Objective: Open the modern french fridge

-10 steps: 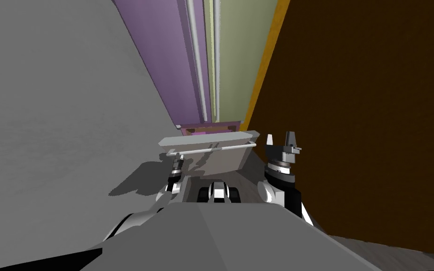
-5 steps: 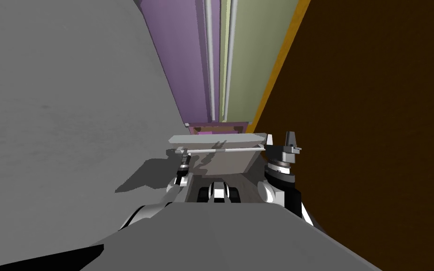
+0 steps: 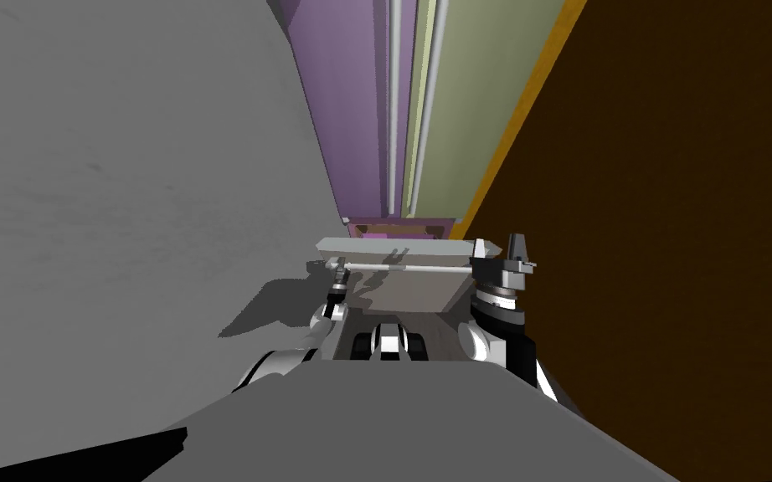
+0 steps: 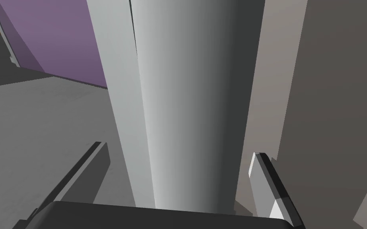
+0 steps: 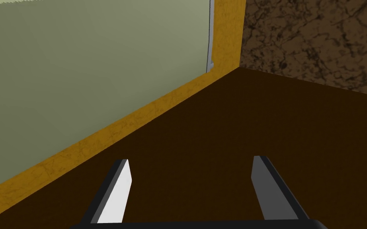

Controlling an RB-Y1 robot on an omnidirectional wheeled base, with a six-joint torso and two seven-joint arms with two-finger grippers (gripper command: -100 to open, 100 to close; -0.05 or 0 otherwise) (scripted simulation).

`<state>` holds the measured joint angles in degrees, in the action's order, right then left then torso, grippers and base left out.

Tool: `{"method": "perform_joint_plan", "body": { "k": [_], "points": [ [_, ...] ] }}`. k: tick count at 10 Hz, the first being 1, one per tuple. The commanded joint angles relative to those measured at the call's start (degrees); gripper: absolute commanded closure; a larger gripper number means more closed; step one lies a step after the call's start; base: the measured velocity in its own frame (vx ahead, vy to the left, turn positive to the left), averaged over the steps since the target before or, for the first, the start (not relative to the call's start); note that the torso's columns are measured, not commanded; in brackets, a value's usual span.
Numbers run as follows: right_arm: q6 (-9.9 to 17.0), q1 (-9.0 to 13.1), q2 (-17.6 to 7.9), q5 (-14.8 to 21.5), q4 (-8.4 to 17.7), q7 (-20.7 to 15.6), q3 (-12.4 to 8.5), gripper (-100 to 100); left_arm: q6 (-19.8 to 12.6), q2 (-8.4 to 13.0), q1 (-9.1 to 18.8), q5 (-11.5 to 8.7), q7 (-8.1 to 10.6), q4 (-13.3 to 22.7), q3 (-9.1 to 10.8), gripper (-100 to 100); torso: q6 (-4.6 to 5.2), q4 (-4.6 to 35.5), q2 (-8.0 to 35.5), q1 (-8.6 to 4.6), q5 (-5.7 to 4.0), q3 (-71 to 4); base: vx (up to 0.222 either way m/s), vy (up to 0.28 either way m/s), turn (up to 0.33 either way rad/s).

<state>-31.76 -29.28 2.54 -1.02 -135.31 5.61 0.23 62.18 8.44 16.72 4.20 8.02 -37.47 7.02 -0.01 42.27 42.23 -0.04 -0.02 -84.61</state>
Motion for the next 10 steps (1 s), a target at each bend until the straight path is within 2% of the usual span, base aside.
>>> {"method": "perform_joint_plan", "body": {
  "k": [1, 2, 3, 4, 5, 10],
  "points": [
    [0.0, 0.0, 0.0, 0.0, 0.0, 0.0, 0.0, 0, -3.6, -3.1, 3.8, 3.3, -0.41, -0.8, -0.94, -100, -0.01, 0.0, 0.1, 0.12, 0.04, 0.1, -0.030, 0.045, 0.296],
    [0.0, 0.0, 0.0, 0.0, 0.0, 0.0, 0.0, 0, -3.6, -3.1, 3.8, 3.3, -0.41, -0.8, -0.94, -100, 0.01, 0.0, 0.1, 0.10, 0.04, 0.1, -0.013, 0.035, 0.133],
    [0.0, 0.0, 0.0, 0.0, 0.0, 0.0, 0.0, 0, -5.1, -4.3, 5.2, 4.7, -0.55, -1.4, -1.33, -100, -0.02, 0.1, 0.1, 0.03, 0.00, 0.1, -0.011, 0.045, 0.184],
    [0.0, 0.0, 0.0, 0.0, 0.0, 0.0, 0.0, 0, -4.3, -3.9, 4.2, 4.0, -0.53, -1.1, -1.19, -100, -0.01, 0.2, 0.2, -0.01, -0.06, 0.1, 0.002, 0.019, 0.034],
    [0.0, 0.0, 0.0, 0.0, 0.0, 0.0, 0.0, 0, -4.6, -4.0, 4.2, 4.2, -0.56, -1.2, -1.25, 0, 0.00, 0.1, 0.2, -0.09, -0.05, 0.1, 0.000, 0.000, 0.000],
    [0.0, 0.0, 0.0, 0.0, 0.0, 0.0, 0.0, 0, -4.7, -4.0, 4.1, 4.2, -0.55, -1.0, -1.23, 0, 0.01, 0.1, 0.1, 0.02, 0.01, 0.1, 0.000, 0.000, 0.000]
  ]
}}
